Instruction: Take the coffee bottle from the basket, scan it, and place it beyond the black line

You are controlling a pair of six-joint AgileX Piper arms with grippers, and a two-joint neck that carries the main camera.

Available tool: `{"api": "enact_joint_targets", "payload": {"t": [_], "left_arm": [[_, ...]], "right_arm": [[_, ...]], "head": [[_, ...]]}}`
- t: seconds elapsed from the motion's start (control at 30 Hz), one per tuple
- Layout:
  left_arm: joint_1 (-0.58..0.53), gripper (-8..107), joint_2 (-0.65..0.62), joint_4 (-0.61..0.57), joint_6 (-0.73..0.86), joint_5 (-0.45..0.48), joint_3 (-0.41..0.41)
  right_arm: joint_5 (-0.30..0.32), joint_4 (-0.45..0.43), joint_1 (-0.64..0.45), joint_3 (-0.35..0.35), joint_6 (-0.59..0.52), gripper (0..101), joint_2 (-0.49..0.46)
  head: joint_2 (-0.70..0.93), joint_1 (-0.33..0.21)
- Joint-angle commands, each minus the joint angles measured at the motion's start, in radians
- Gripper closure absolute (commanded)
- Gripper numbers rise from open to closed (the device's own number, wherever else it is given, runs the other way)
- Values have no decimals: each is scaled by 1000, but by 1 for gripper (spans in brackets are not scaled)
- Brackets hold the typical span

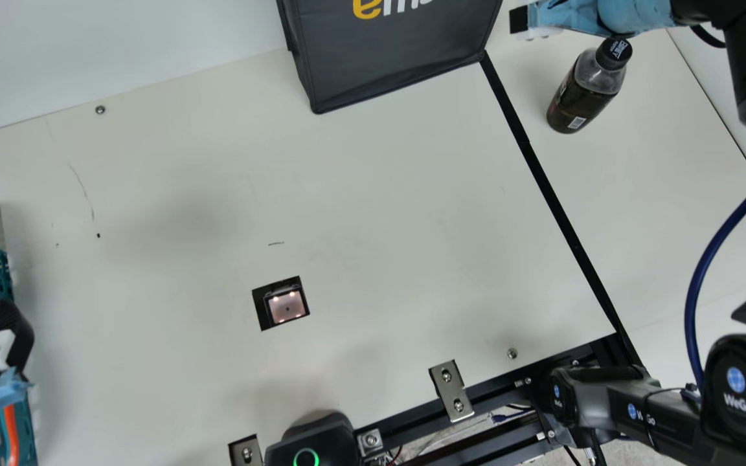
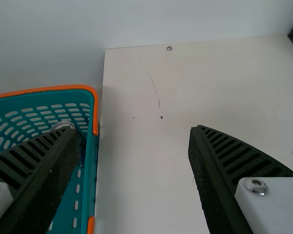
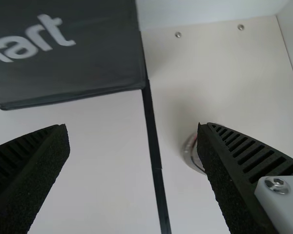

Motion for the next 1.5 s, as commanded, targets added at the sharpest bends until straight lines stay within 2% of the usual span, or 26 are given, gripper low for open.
{"api": "enact_joint_targets", "payload": {"t": [0.0,0.23,0.63,1.47], "left_arm": [[0,9,0,0,0,0,0],[0,9,0,0,0,0,0],[0,9,0,0,0,0,0],[0,9,0,0,0,0,0]], "right_arm": [[-14,-3,23,8,8,11,-12],[-38,-19,95,24,44,11,-45],[-55,-47,183,11,104,11,-69],[-73,-79,255,-2,165,11,-92]], "head": [[-2,-27],[-2,-27],[-2,-27],[-2,-27]]}}
